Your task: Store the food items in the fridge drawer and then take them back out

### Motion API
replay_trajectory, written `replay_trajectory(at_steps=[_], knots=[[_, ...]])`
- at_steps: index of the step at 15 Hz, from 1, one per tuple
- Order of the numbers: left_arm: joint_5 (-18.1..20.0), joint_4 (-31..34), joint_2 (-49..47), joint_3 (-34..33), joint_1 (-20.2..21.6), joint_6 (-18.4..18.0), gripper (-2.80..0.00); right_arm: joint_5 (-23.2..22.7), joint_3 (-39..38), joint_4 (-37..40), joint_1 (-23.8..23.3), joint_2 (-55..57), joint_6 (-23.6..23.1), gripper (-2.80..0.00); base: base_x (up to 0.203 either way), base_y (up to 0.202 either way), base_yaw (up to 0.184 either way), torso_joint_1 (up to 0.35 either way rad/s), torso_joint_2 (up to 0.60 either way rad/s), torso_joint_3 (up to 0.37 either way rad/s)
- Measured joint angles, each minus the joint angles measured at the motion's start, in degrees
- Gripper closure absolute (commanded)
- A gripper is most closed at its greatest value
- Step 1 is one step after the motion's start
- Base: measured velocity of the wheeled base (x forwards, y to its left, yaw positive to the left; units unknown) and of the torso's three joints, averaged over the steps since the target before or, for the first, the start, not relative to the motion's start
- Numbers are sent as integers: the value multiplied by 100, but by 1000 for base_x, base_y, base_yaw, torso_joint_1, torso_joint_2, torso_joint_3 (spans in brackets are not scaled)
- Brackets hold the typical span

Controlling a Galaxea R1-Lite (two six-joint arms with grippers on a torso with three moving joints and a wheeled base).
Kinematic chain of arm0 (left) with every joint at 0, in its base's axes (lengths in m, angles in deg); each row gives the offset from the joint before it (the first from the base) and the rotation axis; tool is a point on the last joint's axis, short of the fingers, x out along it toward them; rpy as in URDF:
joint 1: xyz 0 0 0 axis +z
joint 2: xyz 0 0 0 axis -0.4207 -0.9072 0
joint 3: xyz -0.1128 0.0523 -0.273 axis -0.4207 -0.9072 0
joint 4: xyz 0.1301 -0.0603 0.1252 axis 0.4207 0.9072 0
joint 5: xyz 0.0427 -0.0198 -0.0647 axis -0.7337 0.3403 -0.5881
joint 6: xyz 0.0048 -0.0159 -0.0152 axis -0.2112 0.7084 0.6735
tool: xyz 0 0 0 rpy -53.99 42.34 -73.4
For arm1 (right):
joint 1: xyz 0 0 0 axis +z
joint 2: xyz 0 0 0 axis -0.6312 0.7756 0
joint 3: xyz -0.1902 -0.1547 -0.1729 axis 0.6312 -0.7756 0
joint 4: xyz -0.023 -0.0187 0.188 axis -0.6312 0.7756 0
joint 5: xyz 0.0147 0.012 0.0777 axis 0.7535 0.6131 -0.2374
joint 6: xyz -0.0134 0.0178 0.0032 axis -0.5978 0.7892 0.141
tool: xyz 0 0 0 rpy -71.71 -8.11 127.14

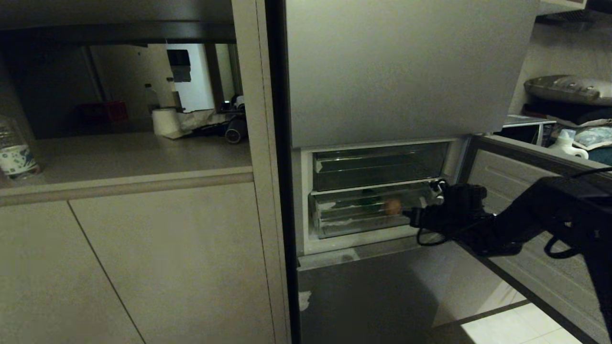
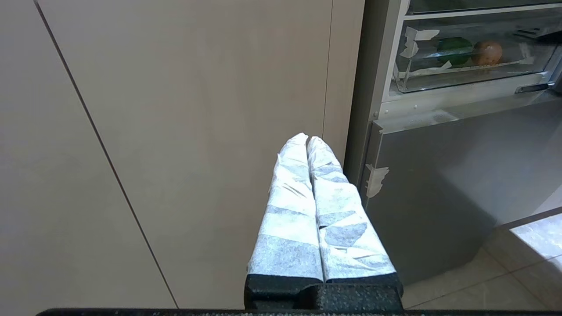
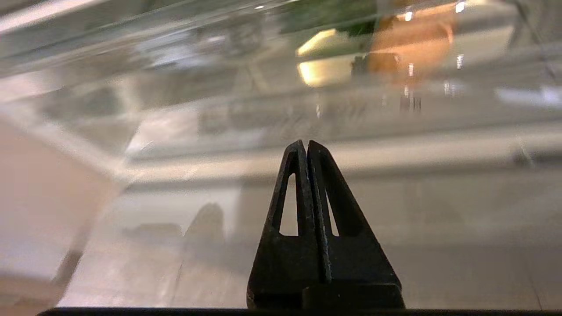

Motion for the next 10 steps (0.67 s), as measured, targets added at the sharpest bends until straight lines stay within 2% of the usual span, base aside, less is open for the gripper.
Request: replay_trajectory(at_steps=[6,8,10], knots=[[0,0,0,0,0,0,0,-40,-3697,-150,-311,-3940,-55,0,0,0,0,0,0,0],[0,0,0,0,0,0,0,51,-4703,-125,-650,-5364,-49,0,0,0,0,0,0,0],[-1,-1,0,0,0,0,0,157,-5551,-2,-1329,-6705,-41,0,0,0,0,0,0,0]])
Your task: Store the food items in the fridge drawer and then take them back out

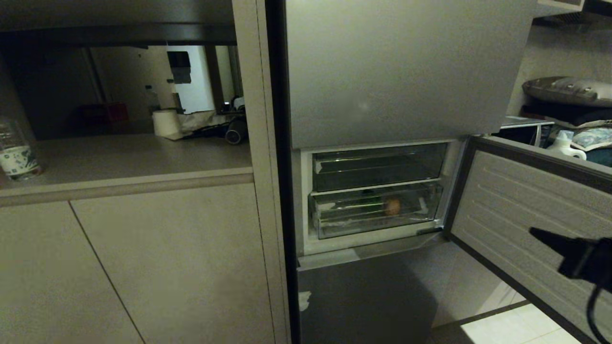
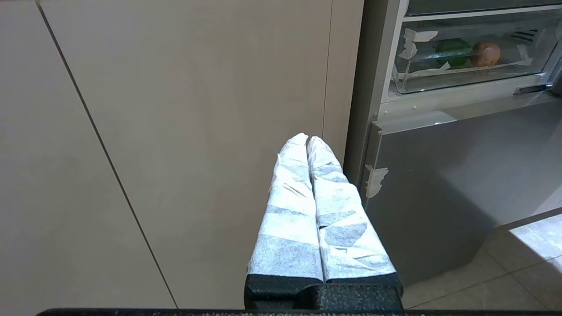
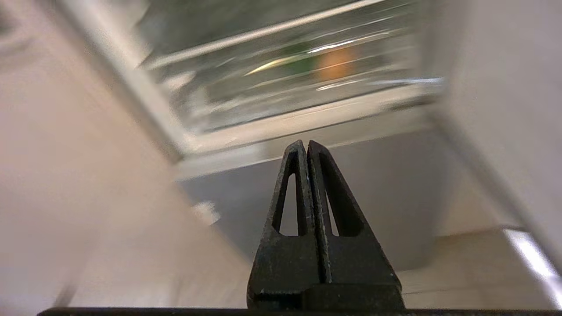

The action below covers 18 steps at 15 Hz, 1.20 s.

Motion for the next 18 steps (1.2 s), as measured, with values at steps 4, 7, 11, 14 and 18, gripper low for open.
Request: replay_trajectory(at_steps=[4,7,11,14,18], knots=[[1,1,0,0,-2,0,0,-85,-1207,167,-978,-1831,-162,0,0,0,0,0,0,0],[1,1,0,0,0,0,0,-81,-1392,437,-1127,-2575,-382,0,0,0,0,0,0,0],[1,1,0,0,-5,0,0,-87,-1412,645,-1154,-2982,-375,0,0,0,0,0,0,0],[1,1,0,0,0,0,0,-86,-1415,689,-1166,-3073,-375,0,-5,5,-147,3,2,2],[1,1,0,0,0,0,0,-85,-1415,813,-1185,-3131,-385,0,0,7,-177,4,1,2]])
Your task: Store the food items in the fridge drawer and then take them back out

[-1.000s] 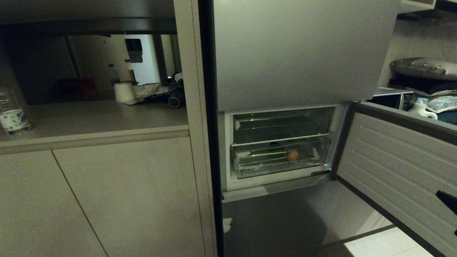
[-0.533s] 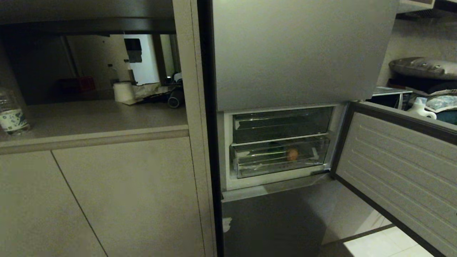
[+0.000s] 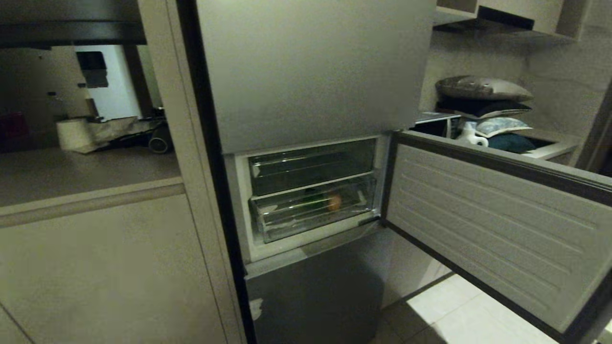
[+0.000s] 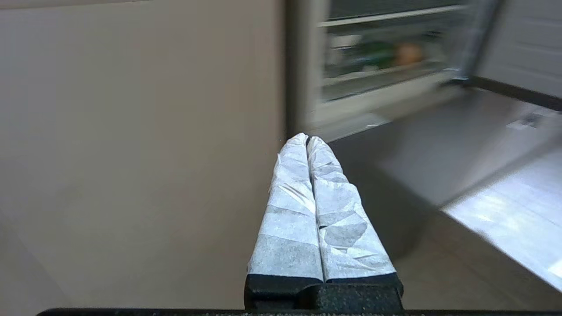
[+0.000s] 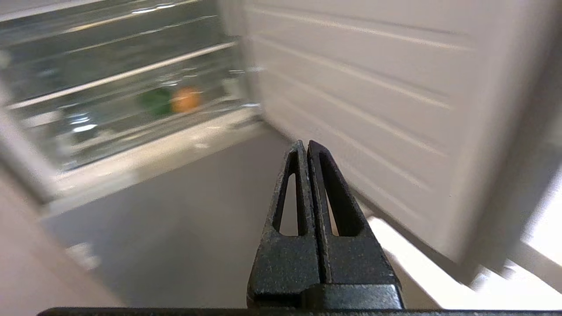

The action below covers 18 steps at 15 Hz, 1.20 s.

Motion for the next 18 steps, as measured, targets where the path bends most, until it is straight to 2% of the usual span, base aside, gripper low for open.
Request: replay_trajectory(at_steps=[4,7,13,18], knots=[[0,0,0,0,0,2,0,0,0,-31,-123,28,17,0,-1,7,-175,5,2,1],[-1,0,0,0,0,0,0,25,131,-51,-418,386,42,0,-1,6,-130,2,1,4],[0,0,0,0,3,0,0,279,1165,-68,-1684,2044,49,0,0,0,0,0,0,0],[0,0,0,0,0,0,0,251,2233,-160,-1919,3537,43,0,0,0,0,0,0,0]])
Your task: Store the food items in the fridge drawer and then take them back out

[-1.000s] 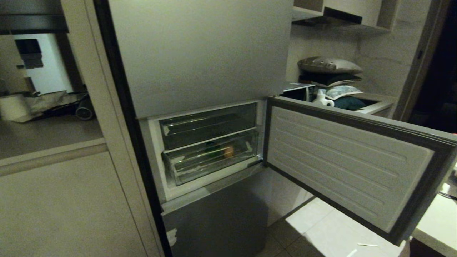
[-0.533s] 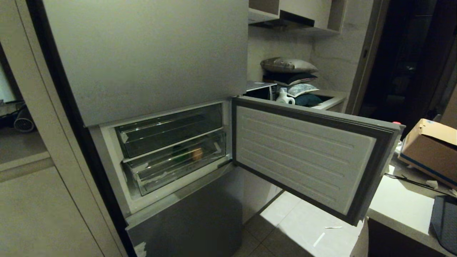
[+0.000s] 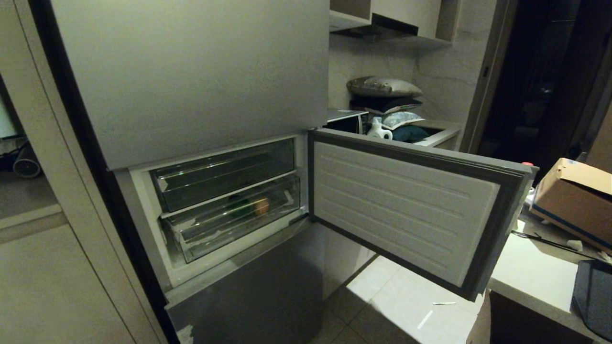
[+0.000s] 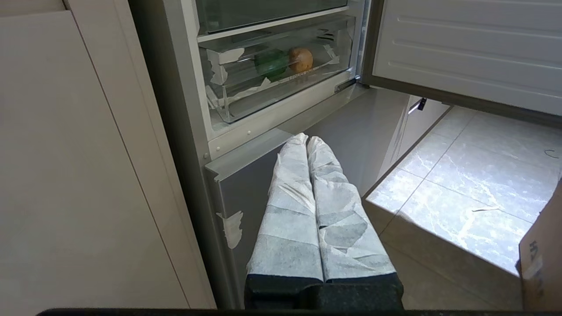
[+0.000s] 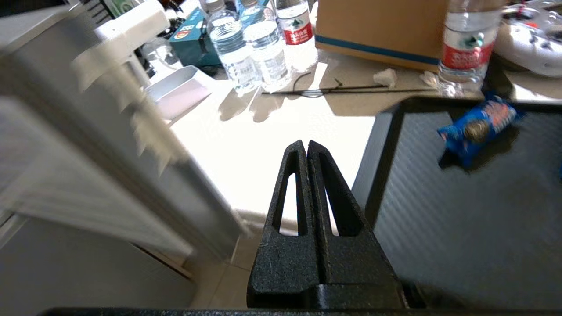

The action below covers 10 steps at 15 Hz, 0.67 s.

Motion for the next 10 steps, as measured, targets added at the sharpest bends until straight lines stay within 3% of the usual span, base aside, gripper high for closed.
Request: replay_trajectory(at_steps=[5,10], knots=[[0,0,0,0,0,0,0,-989,770,-309,152,1205,-68,0,0,0,0,0,0,0],[0,0,0,0,0,0,0,-964,1179,-483,684,2081,-119,0,0,0,0,0,0,0]])
